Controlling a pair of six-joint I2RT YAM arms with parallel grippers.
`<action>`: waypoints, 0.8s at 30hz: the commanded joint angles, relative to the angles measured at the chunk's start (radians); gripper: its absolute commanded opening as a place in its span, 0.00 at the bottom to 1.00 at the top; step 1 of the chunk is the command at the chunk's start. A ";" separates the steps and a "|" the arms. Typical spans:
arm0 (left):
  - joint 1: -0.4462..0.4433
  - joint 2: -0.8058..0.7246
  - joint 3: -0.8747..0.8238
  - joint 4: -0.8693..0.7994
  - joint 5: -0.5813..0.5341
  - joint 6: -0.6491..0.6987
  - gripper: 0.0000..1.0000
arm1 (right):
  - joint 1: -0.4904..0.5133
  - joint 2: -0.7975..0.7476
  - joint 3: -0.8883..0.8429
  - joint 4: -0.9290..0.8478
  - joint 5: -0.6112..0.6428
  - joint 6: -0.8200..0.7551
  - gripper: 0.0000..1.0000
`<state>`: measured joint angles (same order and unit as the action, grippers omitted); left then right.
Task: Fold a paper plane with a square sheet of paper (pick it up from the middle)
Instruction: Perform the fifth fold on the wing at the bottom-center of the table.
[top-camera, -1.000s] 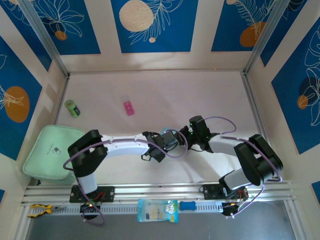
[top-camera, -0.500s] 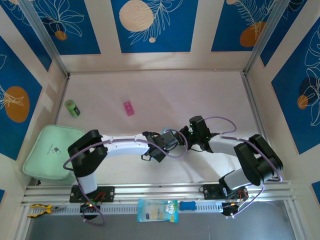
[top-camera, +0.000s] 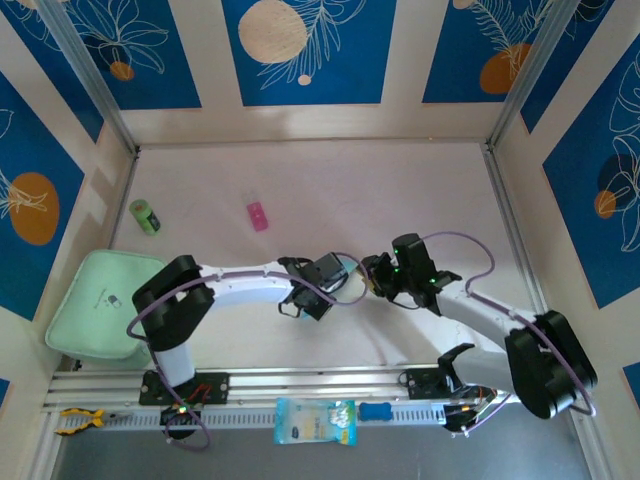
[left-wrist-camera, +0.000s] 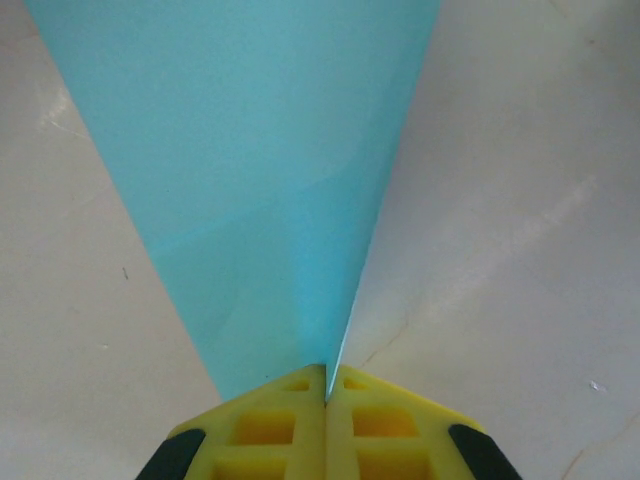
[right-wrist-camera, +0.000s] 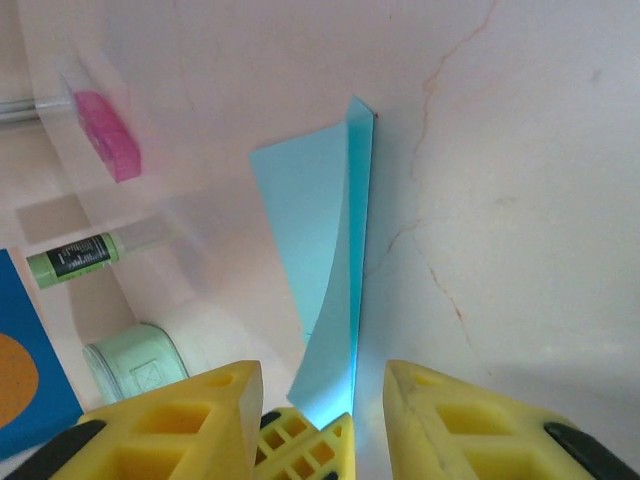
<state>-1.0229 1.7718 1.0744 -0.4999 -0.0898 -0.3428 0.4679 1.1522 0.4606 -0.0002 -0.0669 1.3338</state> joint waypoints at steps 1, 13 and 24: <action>0.032 -0.037 -0.024 0.042 0.128 -0.007 0.00 | -0.017 -0.084 -0.034 -0.124 0.051 -0.031 0.38; 0.097 -0.054 -0.066 0.121 0.307 -0.016 0.00 | -0.027 -0.246 -0.114 -0.125 0.032 -0.031 0.42; 0.171 -0.054 -0.129 0.242 0.499 -0.049 0.00 | 0.003 -0.217 -0.138 0.029 -0.023 -0.117 0.38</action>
<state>-0.8696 1.7412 0.9661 -0.3069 0.3225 -0.3710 0.4534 0.9253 0.3347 -0.0376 -0.0612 1.2690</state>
